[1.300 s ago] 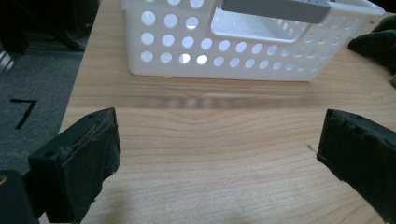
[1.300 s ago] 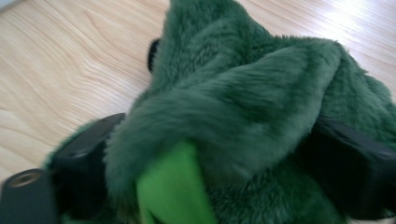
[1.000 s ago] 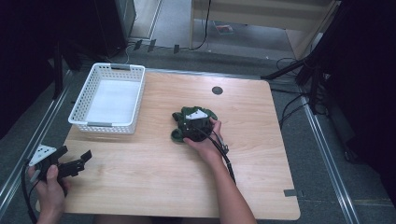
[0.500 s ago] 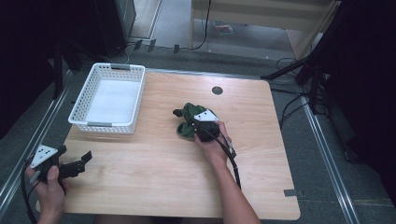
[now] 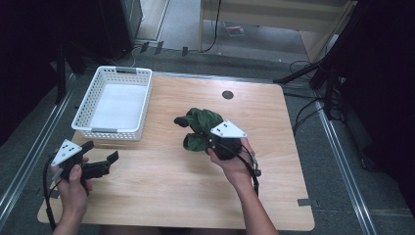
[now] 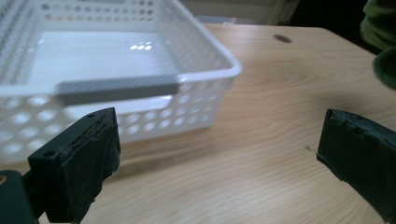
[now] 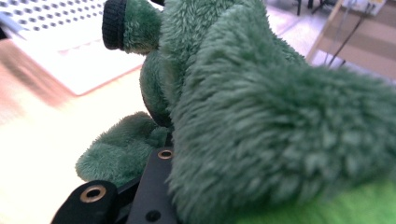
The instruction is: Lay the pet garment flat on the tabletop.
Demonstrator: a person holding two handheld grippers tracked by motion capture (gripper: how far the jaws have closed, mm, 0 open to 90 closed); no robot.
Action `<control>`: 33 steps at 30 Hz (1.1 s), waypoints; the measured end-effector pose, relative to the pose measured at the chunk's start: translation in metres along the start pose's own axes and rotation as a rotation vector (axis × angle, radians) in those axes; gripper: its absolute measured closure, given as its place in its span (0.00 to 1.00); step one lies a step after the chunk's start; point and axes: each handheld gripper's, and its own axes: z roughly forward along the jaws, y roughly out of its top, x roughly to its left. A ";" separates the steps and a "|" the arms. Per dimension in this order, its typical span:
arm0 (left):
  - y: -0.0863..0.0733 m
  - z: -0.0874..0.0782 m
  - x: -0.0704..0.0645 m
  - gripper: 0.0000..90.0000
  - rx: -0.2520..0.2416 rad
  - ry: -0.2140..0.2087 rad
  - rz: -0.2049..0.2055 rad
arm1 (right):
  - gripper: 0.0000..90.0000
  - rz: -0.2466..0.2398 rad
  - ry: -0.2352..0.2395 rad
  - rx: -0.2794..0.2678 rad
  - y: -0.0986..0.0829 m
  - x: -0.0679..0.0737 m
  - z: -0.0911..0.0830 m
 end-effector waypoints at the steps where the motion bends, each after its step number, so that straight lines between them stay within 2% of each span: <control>1: 0.003 0.003 -0.005 0.00 -0.002 -0.012 0.004 | 0.84 0.000 0.000 0.000 0.000 0.000 0.000; 2: 0.006 0.006 -0.011 0.00 0.001 -0.026 0.003 | 0.84 0.015 0.023 -0.013 0.000 0.006 -0.011; 3: 0.010 0.010 -0.016 0.00 0.007 -0.043 -0.002 | 0.84 0.015 0.023 -0.013 0.000 0.006 -0.011; 5: 0.015 0.017 -0.027 0.00 0.012 -0.071 -0.008 | 0.84 0.021 0.052 -0.016 -0.004 0.014 -0.019; 7: 0.021 0.022 -0.038 0.00 0.013 -0.099 0.005 | 0.83 0.016 0.075 -0.006 -0.010 0.025 -0.025; 8: 0.023 0.024 -0.045 0.00 0.012 -0.117 0.015 | 0.83 0.001 0.094 0.011 -0.021 0.038 -0.030; 10: 0.025 0.027 -0.056 0.00 0.016 -0.144 0.035 | 0.83 0.000 0.098 0.017 -0.024 0.041 -0.031; 13: 0.023 0.032 -0.073 0.00 0.029 -0.190 0.077 | 0.83 -0.054 0.111 0.059 -0.048 0.057 -0.032; 15: 0.015 0.037 -0.080 0.00 0.029 -0.223 0.094 | 0.83 -0.087 0.127 0.100 -0.068 0.064 -0.023; 16: 0.010 0.042 -0.083 0.00 0.046 -0.231 0.099 | 0.83 -0.087 0.127 0.100 -0.068 0.064 -0.023; 17: 0.004 0.046 -0.085 0.00 0.066 -0.238 0.100 | 0.80 -0.086 0.167 0.117 -0.079 0.069 -0.014; 18: -0.001 0.050 -0.086 0.00 0.080 -0.250 0.099 | 0.74 -0.085 0.178 0.132 -0.083 0.072 -0.009; 19: -0.004 0.051 -0.087 0.00 0.093 -0.256 0.105 | 0.74 -0.085 0.178 0.132 -0.083 0.072 -0.009; 20: -0.007 0.053 -0.088 0.00 0.106 -0.261 0.110 | 0.64 -0.081 0.190 0.143 -0.084 0.074 -0.006; 21: -0.009 0.053 -0.089 0.00 0.112 -0.265 0.110 | 0.37 -0.067 0.251 0.168 -0.083 0.079 -0.001; 22: -0.009 0.053 -0.089 0.00 0.112 -0.272 0.106 | 0.37 -0.067 0.251 0.168 -0.083 0.079 -0.001; 23: -0.010 0.052 -0.089 0.00 0.116 -0.278 0.109 | 0.30 -0.073 0.266 0.166 -0.081 0.080 -0.003; 25: -0.011 0.053 -0.091 0.00 0.123 -0.285 0.107 | 0.22 -0.063 0.276 0.147 -0.075 0.076 -0.010; 27: -0.013 0.055 -0.094 0.00 0.139 -0.300 0.113 | 0.20 -0.012 0.285 0.122 -0.068 0.066 -0.021; 29: -0.015 0.058 -0.097 0.00 0.155 -0.314 0.126 | 0.20 0.034 0.295 0.083 -0.060 0.055 -0.032; 30: -0.016 0.059 -0.098 0.00 0.163 -0.329 0.126 | 0.27 0.037 0.302 0.054 -0.057 0.046 -0.042; 31: -0.016 0.060 -0.099 0.00 0.169 -0.349 0.119 | 0.27 0.037 0.302 0.054 -0.057 0.046 -0.042; 33: -0.017 0.060 -0.098 0.00 0.176 -0.379 0.115 | 0.36 0.029 0.339 0.058 -0.059 0.042 -0.045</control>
